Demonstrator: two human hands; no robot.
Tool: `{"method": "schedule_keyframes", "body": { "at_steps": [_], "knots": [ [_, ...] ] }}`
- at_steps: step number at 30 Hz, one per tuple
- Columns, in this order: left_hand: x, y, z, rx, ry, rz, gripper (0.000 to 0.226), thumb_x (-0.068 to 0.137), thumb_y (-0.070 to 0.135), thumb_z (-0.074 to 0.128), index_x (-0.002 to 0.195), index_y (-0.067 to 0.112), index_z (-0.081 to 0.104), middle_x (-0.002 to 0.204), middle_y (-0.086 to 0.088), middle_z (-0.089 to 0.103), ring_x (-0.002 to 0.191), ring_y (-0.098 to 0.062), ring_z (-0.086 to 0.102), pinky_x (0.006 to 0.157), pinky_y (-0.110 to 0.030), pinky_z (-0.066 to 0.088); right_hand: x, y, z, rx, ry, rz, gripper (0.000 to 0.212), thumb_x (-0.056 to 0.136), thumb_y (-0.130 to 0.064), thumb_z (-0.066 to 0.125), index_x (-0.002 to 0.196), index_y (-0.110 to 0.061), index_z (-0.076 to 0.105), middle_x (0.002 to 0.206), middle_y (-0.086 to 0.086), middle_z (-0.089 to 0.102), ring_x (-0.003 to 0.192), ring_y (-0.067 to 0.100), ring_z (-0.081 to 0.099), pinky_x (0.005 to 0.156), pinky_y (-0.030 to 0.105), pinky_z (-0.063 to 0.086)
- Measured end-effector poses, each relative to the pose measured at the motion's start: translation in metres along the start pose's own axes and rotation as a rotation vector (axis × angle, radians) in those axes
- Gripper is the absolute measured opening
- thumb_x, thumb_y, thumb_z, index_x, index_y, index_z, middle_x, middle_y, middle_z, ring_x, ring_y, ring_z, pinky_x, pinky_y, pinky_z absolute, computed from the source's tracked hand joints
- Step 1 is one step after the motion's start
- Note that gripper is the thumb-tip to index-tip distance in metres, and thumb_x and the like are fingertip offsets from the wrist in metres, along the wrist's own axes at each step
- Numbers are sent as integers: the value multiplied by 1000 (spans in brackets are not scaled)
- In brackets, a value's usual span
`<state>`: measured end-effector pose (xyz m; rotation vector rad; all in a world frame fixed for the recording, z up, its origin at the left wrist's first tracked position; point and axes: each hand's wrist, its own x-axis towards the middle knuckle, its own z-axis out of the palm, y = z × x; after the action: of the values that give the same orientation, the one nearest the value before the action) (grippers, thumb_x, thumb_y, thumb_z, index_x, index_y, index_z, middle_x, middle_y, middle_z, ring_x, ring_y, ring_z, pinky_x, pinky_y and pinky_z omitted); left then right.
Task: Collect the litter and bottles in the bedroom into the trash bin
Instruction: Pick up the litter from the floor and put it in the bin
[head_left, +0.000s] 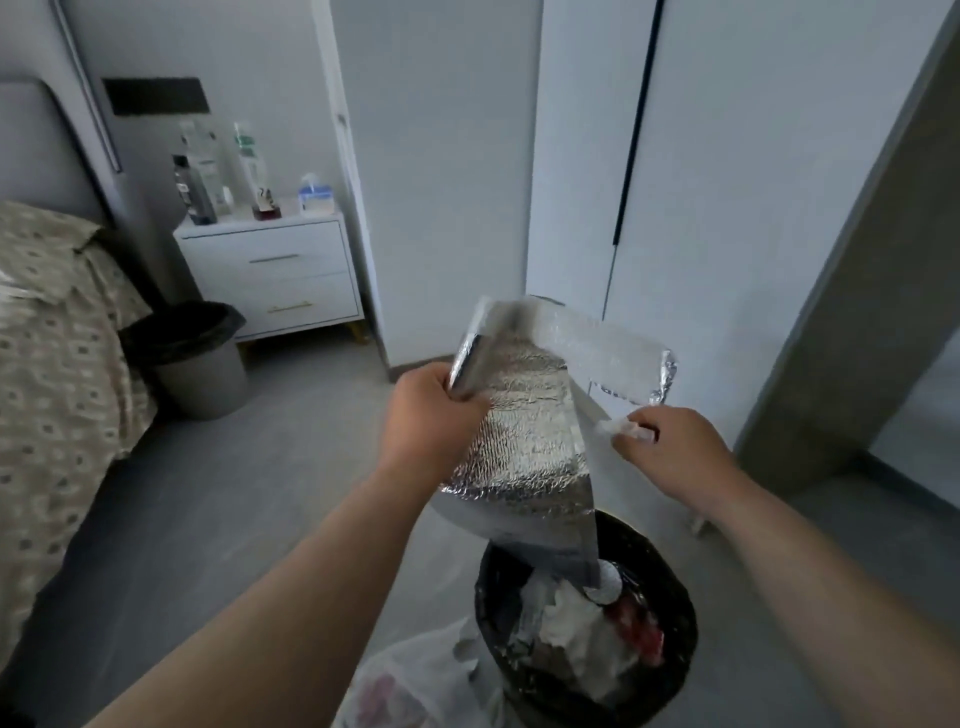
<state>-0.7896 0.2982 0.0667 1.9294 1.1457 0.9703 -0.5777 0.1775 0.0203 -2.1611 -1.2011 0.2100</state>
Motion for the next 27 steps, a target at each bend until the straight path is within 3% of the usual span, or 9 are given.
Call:
{"method": "schedule_keyframes", "body": {
  "at_steps": [3, 5, 7, 10, 14, 18, 21, 24, 27],
  "knots": [
    [-6, 3, 46, -70, -65, -46, 23, 75, 16, 70, 59, 18, 55, 43, 8, 47, 30, 0, 42, 33, -13, 31, 0, 46, -18, 115, 129, 267, 26, 79, -24, 64, 66, -2, 59, 64, 17, 59, 63, 35, 57, 56, 31, 36],
    [-19, -9, 76, -57, -120, -78, 19, 76, 18, 70, 63, 19, 56, 48, 6, 52, 35, -1, 46, 37, -16, 37, -6, 75, -22, 206, 208, 425, 28, 77, -19, 65, 60, 1, 57, 58, 19, 53, 56, 27, 50, 55, 30, 33],
    [-39, -31, 103, -3, -174, -126, 11, 76, 23, 68, 72, 19, 59, 56, 4, 58, 48, -7, 55, 47, -23, 43, -13, 98, -19, 289, 259, 524, 28, 76, -16, 66, 68, 10, 60, 59, 19, 54, 58, 23, 49, 56, 30, 34],
    [-71, -72, 137, 129, -255, -184, 18, 73, 30, 61, 90, 25, 57, 69, 5, 64, 65, -13, 61, 64, -32, 52, -16, 114, -8, 399, 273, 560, 27, 78, -15, 67, 74, 12, 62, 61, 13, 54, 58, 21, 48, 57, 29, 34],
    [-104, -116, 163, 360, -437, -149, 17, 72, 33, 54, 84, 25, 45, 81, 7, 60, 76, -16, 58, 70, -36, 51, -8, 111, -3, 497, 268, 500, 32, 80, -16, 66, 77, 14, 58, 64, 13, 50, 59, 20, 44, 56, 31, 35],
    [-114, -142, 179, 672, -687, -55, 48, 76, 43, 58, 117, 22, 45, 127, -3, 52, 118, -23, 48, 99, -37, 40, -7, 90, 6, 425, 86, 366, 34, 80, -25, 64, 76, 7, 54, 63, 9, 44, 57, 19, 40, 57, 31, 31],
    [-109, -146, 188, 811, -804, -23, 67, 81, 50, 55, 136, 16, 36, 145, -8, 37, 135, -27, 31, 113, -41, 25, -15, 66, 38, 375, -198, 290, 14, 81, -27, 66, 92, -17, 64, 79, 0, 64, 57, 16, 61, 51, 24, 44],
    [-102, -142, 178, 839, -709, 130, 60, 84, 56, 46, 129, 16, 46, 133, -5, 48, 129, -25, 39, 111, -40, 28, -30, 58, 83, 230, -451, 235, 13, 83, -28, 66, 92, -18, 63, 78, -2, 63, 49, 8, 57, 44, 19, 42],
    [-105, -157, 154, 700, -421, 303, 50, 80, 52, 42, 107, 18, 67, 110, 0, 66, 106, -22, 63, 94, -34, 49, -40, 70, 118, 54, -586, 177, 30, 88, -33, 62, 84, -3, 66, 70, 8, 58, 60, 20, 55, 54, 25, 38]
  ]
}}
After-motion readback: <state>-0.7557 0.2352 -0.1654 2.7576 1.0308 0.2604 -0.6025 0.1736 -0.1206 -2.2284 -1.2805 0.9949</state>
